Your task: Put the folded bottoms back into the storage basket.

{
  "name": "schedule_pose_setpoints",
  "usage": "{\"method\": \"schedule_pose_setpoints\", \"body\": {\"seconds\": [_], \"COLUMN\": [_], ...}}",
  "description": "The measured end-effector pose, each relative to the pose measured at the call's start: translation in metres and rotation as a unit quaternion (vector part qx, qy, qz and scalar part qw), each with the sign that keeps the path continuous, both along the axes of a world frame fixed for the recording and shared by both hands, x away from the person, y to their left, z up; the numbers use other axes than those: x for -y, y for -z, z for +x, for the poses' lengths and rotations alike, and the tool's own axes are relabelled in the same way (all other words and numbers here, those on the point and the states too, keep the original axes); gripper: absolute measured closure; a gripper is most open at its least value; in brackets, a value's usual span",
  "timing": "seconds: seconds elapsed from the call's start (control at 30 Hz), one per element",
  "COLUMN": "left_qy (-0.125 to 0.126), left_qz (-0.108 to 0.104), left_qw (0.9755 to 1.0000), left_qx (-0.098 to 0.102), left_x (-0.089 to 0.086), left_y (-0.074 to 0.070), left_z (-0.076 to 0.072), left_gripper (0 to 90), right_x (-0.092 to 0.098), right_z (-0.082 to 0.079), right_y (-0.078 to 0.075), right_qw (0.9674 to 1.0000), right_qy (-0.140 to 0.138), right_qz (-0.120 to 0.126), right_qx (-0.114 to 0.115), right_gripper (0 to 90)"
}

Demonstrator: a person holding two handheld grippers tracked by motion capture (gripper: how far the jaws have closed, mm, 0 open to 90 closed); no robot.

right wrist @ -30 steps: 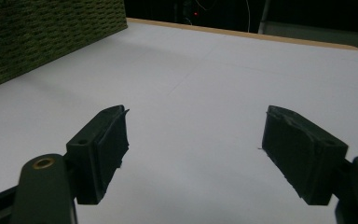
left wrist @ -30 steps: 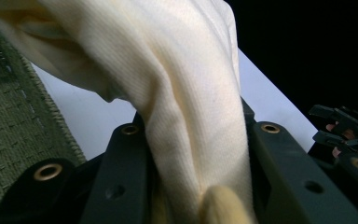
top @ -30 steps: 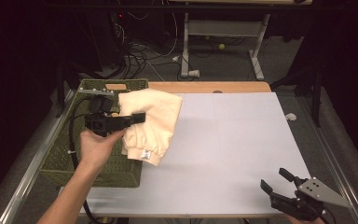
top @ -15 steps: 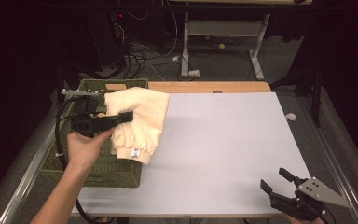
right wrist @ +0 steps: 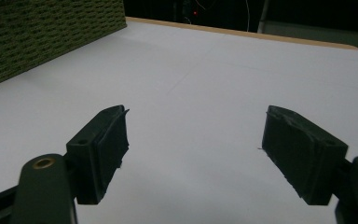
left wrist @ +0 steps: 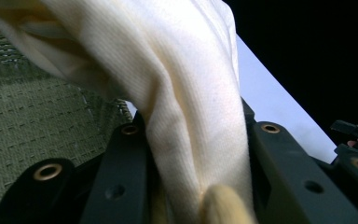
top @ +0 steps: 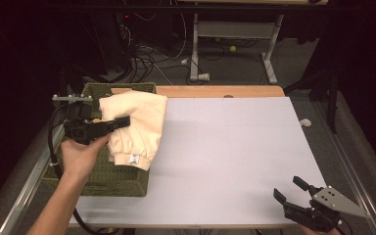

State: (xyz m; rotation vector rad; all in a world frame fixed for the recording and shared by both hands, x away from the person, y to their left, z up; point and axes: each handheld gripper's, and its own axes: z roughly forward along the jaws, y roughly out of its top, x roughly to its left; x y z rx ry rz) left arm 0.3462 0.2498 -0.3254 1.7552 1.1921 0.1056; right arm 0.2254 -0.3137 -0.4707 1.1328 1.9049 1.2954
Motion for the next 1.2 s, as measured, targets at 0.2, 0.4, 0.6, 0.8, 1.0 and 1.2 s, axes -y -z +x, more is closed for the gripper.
{"method": "schedule_pose_setpoints", "body": {"seconds": [0.2,0.4,0.6,0.8,1.0,1.2], "left_qy": [-0.011,-0.027,-0.04,-0.057,-0.072,-0.088], "left_qz": [0.008,0.013,0.016,0.016,0.016,0.021], "left_qw": [0.9999,0.9995,0.999,0.9982,0.9971,0.9956], "left_qx": [-0.001,-0.004,-0.007,-0.012,-0.018,-0.024], "left_x": [-0.006,-0.013,-0.019,-0.027,-0.034,-0.04], "left_y": [0.002,0.005,0.01,0.014,0.02,0.029], "left_z": [0.001,0.003,0.006,0.011,0.015,0.025], "left_gripper": [67.1,67.0,67.1,67.1,67.0,66.8], "right_x": [0.0,0.0,0.0,0.0,0.0,0.0], "right_z": [0.0,0.0,0.0,0.0,0.0,0.0], "right_y": [0.0,0.0,0.0,0.0,0.0,0.0], "right_qw": [1.0,1.0,1.0,1.0,1.0,1.0], "right_qy": [0.0,0.001,0.001,0.001,0.001,0.001], "right_qz": [0.0,-0.001,0.0,0.0,0.0,0.0], "right_qx": [0.0,0.0,0.0,-0.001,-0.001,-0.001], "right_gripper": [23.1,23.1,23.0,23.1,23.1,23.1]}}
